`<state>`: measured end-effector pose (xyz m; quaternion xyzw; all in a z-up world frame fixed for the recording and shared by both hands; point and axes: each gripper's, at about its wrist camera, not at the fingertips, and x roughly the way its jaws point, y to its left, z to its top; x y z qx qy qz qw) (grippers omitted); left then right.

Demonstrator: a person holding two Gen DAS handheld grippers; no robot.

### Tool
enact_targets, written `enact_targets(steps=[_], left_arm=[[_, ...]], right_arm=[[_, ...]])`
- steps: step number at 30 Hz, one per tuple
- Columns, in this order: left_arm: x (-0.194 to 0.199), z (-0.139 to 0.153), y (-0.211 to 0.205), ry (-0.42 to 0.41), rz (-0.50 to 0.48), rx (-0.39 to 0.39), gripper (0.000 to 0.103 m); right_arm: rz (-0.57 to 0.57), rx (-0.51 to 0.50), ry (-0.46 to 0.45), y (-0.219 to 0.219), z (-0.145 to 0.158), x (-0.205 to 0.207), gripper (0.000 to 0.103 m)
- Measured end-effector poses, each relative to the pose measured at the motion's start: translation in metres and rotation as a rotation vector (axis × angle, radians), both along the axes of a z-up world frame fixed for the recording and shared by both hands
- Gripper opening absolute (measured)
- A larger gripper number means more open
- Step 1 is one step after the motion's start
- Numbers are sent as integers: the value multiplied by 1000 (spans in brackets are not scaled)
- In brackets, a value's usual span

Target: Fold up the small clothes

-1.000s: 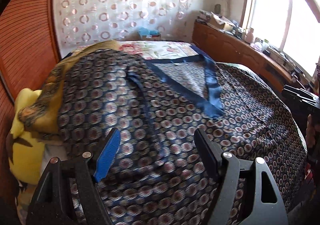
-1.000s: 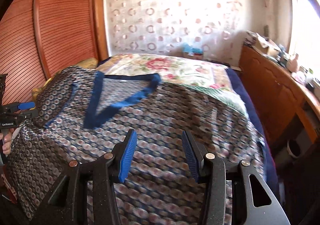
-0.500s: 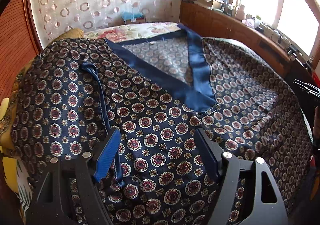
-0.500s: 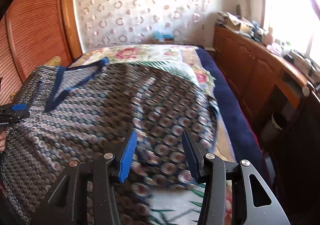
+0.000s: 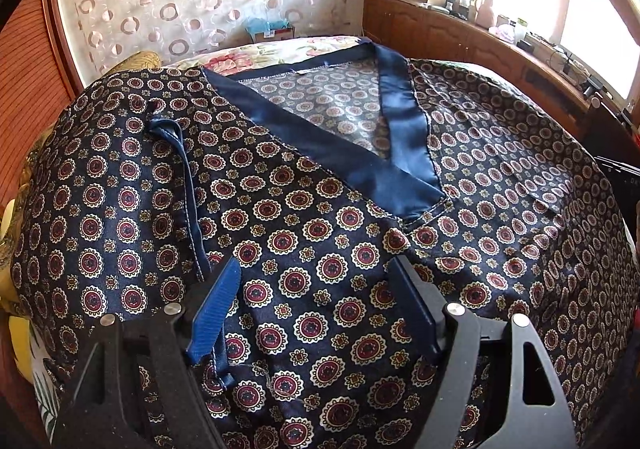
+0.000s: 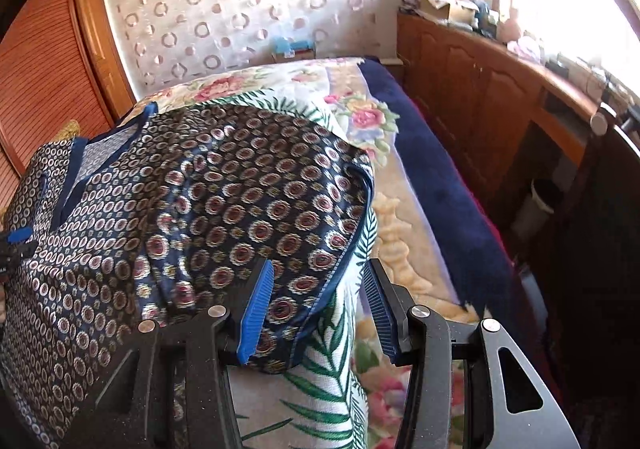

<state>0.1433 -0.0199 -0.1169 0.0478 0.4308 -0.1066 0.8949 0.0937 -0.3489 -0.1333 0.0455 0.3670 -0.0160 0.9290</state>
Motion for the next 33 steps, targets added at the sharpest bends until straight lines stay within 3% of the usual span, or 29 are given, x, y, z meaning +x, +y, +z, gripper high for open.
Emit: enact_targets(steps=[3, 7, 9, 12, 20, 33], left_arm=[[2, -2, -4, 10, -16, 2, 88], [3, -3, -6, 14, -28, 4, 91], [4, -5, -10, 27, -45, 9, 103], [4, -6, -12, 30, -55, 14, 103], [4, -6, -12, 29, -55, 13, 103], [4, -6, -12, 30, -55, 12, 103]], right_arm=[[9, 32, 17, -2, -1, 3, 49], [18, 61, 22, -11, 2, 3, 49], [27, 70, 29, -11, 0, 6, 49], [47, 83, 31, -13, -1, 8, 46], [44, -32, -20, -7, 2, 0, 7], [84, -113, -219, 14, 69, -32, 5]])
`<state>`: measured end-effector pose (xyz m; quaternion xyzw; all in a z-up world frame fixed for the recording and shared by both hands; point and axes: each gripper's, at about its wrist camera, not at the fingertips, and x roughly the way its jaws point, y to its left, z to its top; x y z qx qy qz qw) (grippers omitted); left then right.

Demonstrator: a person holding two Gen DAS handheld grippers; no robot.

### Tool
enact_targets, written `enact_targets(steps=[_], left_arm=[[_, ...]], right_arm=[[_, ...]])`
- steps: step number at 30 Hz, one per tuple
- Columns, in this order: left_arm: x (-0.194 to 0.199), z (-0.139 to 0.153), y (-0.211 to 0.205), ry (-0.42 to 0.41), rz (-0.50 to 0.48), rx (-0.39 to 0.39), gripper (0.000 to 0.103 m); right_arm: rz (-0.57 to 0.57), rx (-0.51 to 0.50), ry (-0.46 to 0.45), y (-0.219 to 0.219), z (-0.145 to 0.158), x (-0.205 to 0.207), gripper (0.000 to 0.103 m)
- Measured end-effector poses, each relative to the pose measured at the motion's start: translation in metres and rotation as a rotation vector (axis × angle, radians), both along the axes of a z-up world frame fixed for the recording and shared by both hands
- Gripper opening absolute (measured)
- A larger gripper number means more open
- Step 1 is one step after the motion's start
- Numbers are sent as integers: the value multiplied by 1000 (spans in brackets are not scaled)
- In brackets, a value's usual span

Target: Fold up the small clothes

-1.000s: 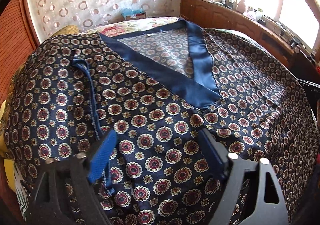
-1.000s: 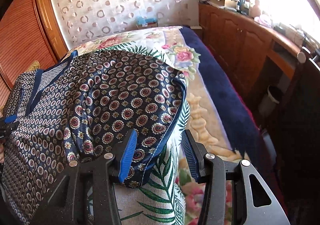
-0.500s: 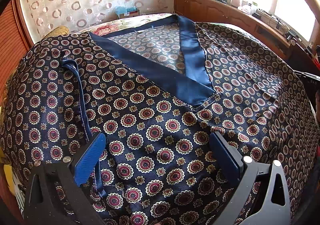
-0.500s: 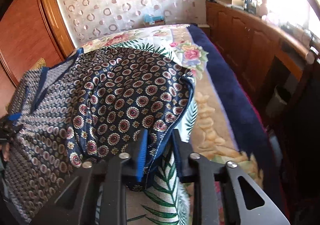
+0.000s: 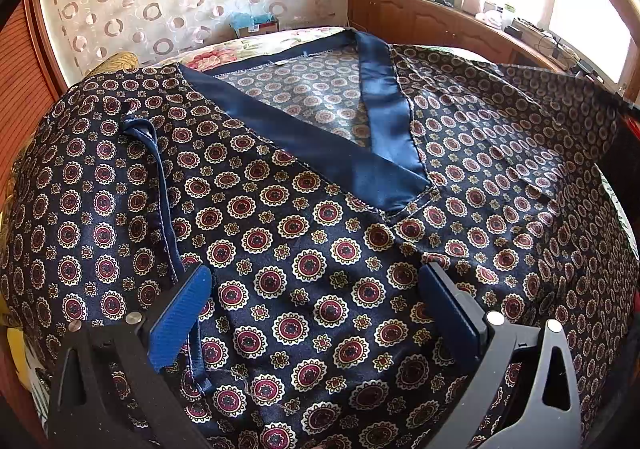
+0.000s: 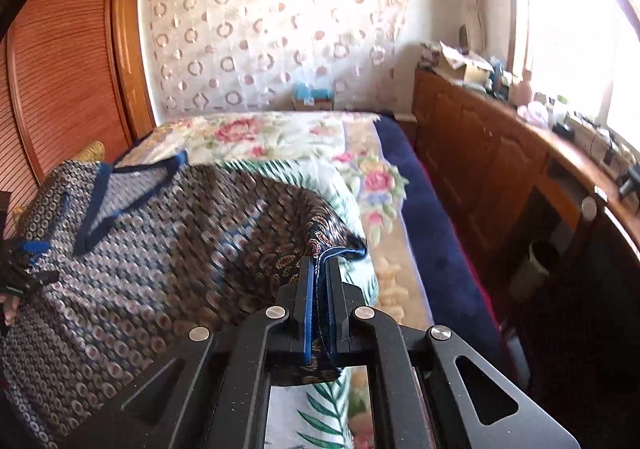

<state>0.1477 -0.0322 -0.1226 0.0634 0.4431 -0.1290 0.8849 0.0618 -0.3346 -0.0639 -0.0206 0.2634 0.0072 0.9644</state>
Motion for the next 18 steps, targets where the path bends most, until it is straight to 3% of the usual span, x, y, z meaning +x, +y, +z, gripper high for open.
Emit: enact_targets(steps=[9, 13, 16, 18], left_arm=[[0, 0, 0, 0, 0, 0, 103], [0, 0, 0, 0, 0, -1, 103], [0, 0, 0, 0, 0, -1, 103], [0, 0, 0, 0, 0, -1, 103]], right_arm=[[164, -15, -58, 57, 30, 8, 5], [275, 9, -2, 87, 19, 14, 5], [289, -34, 19, 96, 7, 15, 15], [289, -35, 11, 90, 5, 13, 15]])
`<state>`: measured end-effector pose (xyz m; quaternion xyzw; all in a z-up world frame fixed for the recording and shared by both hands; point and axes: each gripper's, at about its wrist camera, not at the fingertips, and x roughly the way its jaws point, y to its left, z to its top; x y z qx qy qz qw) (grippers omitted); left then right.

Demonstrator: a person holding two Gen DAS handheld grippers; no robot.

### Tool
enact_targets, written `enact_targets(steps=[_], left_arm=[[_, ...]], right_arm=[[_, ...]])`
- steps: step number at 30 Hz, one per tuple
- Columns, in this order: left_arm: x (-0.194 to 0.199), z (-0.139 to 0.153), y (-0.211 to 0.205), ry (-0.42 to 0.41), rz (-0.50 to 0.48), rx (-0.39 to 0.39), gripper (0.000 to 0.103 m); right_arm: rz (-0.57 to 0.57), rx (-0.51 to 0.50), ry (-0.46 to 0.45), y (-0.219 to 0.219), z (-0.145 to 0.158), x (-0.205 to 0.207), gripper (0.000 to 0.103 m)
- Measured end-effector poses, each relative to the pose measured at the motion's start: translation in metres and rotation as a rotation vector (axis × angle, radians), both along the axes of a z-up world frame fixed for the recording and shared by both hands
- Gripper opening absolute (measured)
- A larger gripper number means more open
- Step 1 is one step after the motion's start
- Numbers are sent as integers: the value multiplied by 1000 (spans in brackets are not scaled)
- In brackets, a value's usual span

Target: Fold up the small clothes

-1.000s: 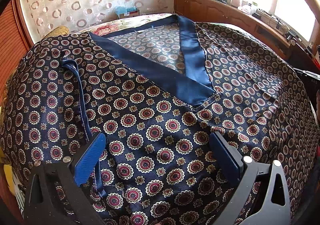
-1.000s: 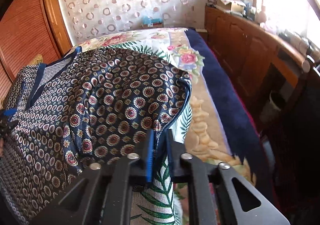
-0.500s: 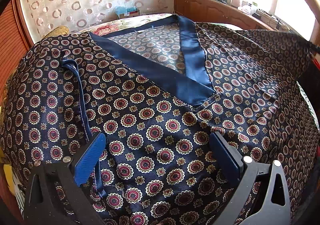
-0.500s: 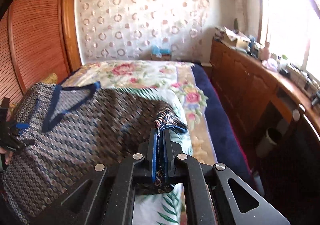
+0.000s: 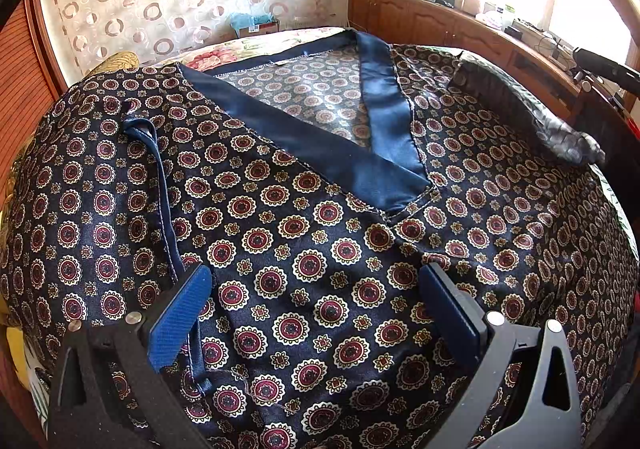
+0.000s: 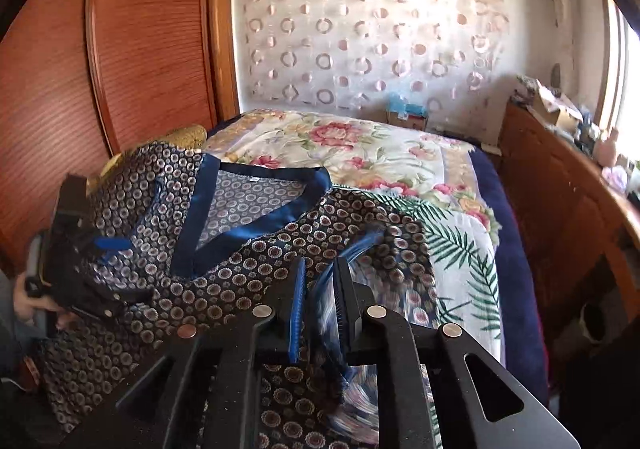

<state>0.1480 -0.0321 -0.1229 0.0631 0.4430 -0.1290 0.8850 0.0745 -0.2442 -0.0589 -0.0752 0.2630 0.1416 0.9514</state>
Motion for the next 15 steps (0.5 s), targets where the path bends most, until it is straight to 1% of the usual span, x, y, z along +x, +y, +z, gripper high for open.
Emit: enact_targets(steps=[1, 2, 4, 6, 9, 10, 11, 12, 15], left_arm=[[0, 0, 0, 0, 0, 0, 103], [0, 0, 0, 0, 0, 0, 103], [0, 0, 0, 0, 0, 0, 103], [0, 0, 0, 0, 0, 0, 103], [0, 0, 0, 0, 0, 0, 103], [0, 0, 0, 0, 0, 0, 103], [0, 0, 0, 0, 1, 0, 103], [0, 0, 0, -1, 1, 1, 103], [-2, 2, 2, -6, 7, -1, 103]], right_arm=[[-5, 10, 4, -4, -1, 0, 18], [-15, 16, 5, -8, -2, 1, 25], [-42, 16, 5, -15, -4, 4, 31], [-64, 5, 21, -25, -10, 7, 31], [-101, -32, 47, -19, -21, 21, 31], [-116, -41, 71, -21, -27, 28, 32], [-122, -44, 86, -19, -30, 35, 38], [-130, -46, 107, -20, -32, 41, 40], [-155, -63, 166, -21, -41, 71, 41]])
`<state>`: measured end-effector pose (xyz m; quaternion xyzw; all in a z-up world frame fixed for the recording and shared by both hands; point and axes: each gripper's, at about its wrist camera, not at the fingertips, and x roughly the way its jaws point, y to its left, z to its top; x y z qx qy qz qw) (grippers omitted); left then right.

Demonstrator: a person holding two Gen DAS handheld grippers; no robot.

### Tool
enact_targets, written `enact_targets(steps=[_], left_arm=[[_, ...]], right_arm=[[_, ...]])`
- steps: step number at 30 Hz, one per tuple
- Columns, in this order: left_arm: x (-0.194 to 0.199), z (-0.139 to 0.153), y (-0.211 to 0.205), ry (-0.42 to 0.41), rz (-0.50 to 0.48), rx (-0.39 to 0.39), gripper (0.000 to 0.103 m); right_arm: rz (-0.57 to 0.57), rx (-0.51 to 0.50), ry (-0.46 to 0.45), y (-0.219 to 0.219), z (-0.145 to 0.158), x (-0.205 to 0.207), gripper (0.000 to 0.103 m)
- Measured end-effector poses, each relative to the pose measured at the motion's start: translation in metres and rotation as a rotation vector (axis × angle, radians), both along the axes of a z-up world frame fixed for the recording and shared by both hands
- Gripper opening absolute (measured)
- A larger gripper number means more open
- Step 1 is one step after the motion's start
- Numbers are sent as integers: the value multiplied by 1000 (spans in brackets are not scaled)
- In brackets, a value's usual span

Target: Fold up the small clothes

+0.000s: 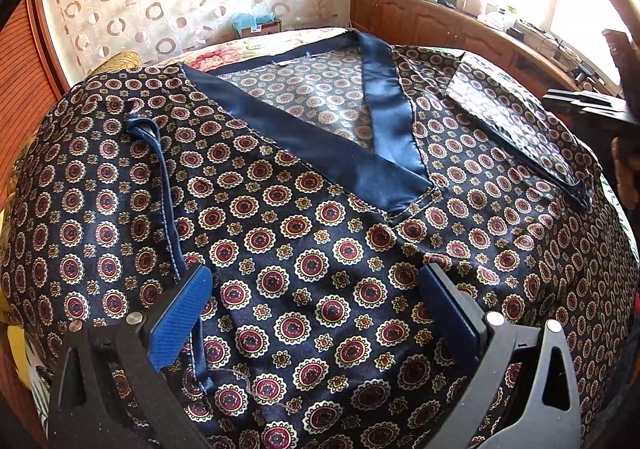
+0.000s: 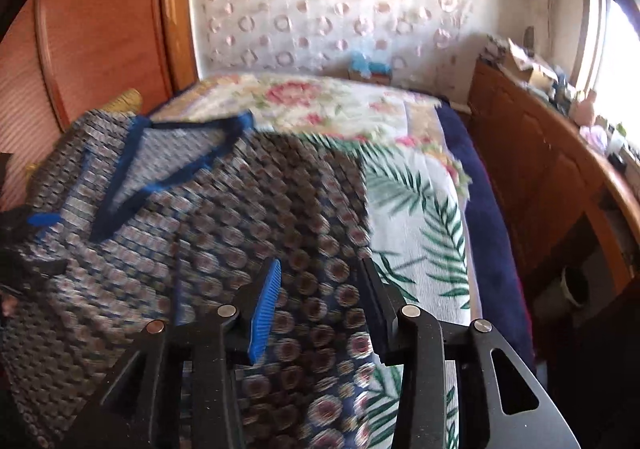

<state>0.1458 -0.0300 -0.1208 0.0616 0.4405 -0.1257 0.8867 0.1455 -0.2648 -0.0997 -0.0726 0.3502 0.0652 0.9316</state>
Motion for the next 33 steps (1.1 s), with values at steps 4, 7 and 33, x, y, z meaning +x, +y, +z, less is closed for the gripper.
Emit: enact_targets(steps=[4, 7, 33], left_arm=[[-8, 19, 16, -64, 32, -47, 103], [-11, 44, 36, -127, 62, -83, 103], [60, 70, 205, -179, 305, -57, 72]], right_arm=[[-24, -7, 35, -6, -1, 31, 41], [-23, 8, 49, -12, 6, 50, 41], [-13, 44, 10, -20, -7, 117, 2]])
